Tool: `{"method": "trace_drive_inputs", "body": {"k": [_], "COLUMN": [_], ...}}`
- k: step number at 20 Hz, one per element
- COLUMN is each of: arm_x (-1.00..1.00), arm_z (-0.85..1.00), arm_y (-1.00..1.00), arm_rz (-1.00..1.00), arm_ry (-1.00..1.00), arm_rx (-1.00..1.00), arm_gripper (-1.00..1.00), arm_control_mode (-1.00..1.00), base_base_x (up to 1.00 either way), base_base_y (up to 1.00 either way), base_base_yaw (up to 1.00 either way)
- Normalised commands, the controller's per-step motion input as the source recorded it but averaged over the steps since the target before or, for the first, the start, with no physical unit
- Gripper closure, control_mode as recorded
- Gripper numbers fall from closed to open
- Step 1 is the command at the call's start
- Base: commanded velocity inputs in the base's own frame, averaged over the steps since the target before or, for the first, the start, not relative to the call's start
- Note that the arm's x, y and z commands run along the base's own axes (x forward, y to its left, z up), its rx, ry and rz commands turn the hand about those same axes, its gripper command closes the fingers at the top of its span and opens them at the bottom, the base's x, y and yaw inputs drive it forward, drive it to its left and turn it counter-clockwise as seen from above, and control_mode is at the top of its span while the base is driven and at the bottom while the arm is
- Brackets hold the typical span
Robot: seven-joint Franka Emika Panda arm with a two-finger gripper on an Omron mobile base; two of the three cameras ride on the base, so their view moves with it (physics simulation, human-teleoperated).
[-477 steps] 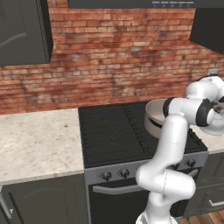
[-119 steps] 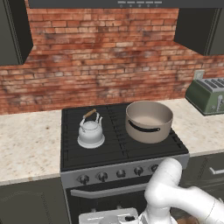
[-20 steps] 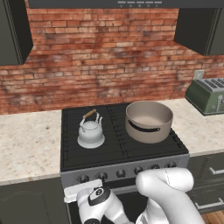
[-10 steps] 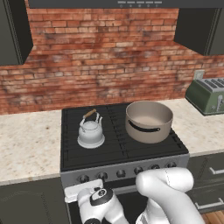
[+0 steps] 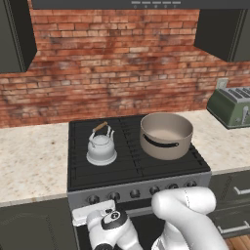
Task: Pick the kettle from the counter and place it on a stove burner. Then turn the burner on.
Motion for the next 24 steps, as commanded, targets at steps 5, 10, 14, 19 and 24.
{"method": "trace_drive_inputs", "body": {"k": [5, 10, 14, 19, 24], "arm_x": [0.00, 0.04, 0.00, 0.04, 0.21], "arm_z": [0.00, 0.00, 0.00, 0.00, -0.01], "arm_y": [0.00, -0.02, -0.05, 0.00, 0.00], "arm_rz": [0.00, 0.00, 0.00, 0.00, 0.00], "arm_ry": [0.00, 0.00, -0.02, 0.00, 0.00], "arm_rx": [0.00, 0.00, 0.00, 0.00, 0.00], "arm_gripper": [-1.00, -1.00, -1.00, -1.00, -1.00], "arm_control_mode": [-1.00, -1.00, -1.00, -1.00, -1.00], "base_base_x": [0.00, 0.00, 0.00, 0.00, 0.00], "base_base_y": [0.00, 0.00, 0.00, 0.00, 0.00], "base_base_yaw": [0.00, 0.00, 0.00, 0.00, 0.00]}}
